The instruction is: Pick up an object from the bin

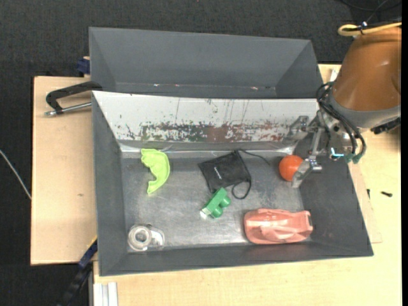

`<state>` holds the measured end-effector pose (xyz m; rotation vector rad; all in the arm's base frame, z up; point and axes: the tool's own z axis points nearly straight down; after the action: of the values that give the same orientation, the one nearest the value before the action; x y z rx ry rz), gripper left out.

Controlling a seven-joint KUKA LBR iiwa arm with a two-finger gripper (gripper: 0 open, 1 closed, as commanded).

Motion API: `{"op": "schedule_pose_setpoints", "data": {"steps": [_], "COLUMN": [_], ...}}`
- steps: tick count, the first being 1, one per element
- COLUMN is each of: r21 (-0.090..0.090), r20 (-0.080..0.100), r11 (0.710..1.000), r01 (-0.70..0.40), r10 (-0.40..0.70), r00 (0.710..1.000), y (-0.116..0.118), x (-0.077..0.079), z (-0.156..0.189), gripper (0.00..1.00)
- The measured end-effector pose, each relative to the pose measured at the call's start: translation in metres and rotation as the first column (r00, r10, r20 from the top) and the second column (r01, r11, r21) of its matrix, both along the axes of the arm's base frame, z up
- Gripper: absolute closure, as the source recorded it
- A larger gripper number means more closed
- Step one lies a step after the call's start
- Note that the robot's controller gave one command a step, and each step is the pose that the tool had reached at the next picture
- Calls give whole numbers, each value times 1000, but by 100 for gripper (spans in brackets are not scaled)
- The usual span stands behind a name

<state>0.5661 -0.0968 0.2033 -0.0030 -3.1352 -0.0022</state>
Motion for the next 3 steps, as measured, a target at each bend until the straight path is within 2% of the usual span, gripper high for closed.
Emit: {"op": "schedule_pose_setpoints", "data": {"steps": [1,2,3], "r21": [-1,-2,-3], "r20": [9,10,15], "r11": [1000,995,989], "r01": [-2,-101,-148], "r10": [2,101,148], "r00": [1000,995,989], "y": [0,14,32], "x": [2,-37,-71], "z": [5,-67,-60], "gripper": [0,0,0]}}
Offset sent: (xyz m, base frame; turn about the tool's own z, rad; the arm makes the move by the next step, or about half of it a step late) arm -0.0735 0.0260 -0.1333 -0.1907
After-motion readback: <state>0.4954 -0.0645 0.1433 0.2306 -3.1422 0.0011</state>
